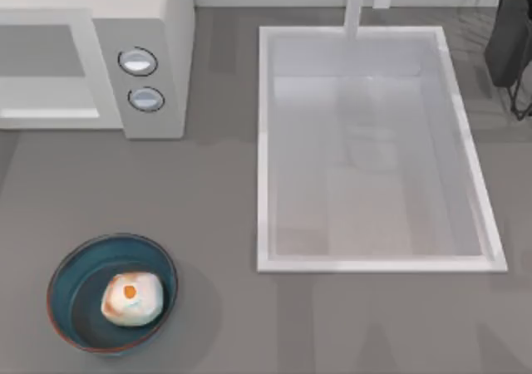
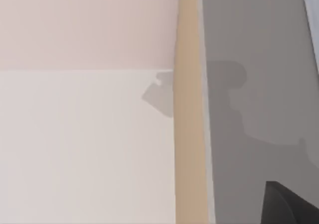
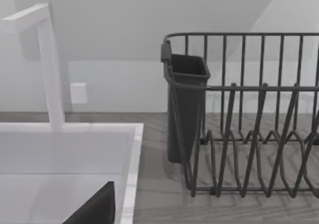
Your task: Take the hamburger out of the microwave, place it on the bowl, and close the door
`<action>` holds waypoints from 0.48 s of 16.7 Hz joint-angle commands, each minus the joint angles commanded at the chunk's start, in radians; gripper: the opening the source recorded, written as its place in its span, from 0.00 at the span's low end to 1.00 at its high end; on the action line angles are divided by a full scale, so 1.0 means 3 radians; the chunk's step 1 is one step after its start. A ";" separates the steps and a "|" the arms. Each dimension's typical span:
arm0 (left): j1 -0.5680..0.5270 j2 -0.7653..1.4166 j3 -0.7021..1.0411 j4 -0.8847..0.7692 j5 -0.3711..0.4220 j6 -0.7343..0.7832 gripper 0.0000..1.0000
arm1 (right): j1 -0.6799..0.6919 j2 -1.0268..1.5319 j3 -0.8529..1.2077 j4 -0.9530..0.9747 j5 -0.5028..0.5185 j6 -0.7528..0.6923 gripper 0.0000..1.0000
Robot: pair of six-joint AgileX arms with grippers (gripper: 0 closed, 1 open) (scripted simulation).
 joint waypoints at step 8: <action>0.0014 0.0281 -0.0615 0.0938 0.0010 0.0011 0.00 | 0.0000 0.0000 0.0000 0.0000 0.0000 0.0000 1.00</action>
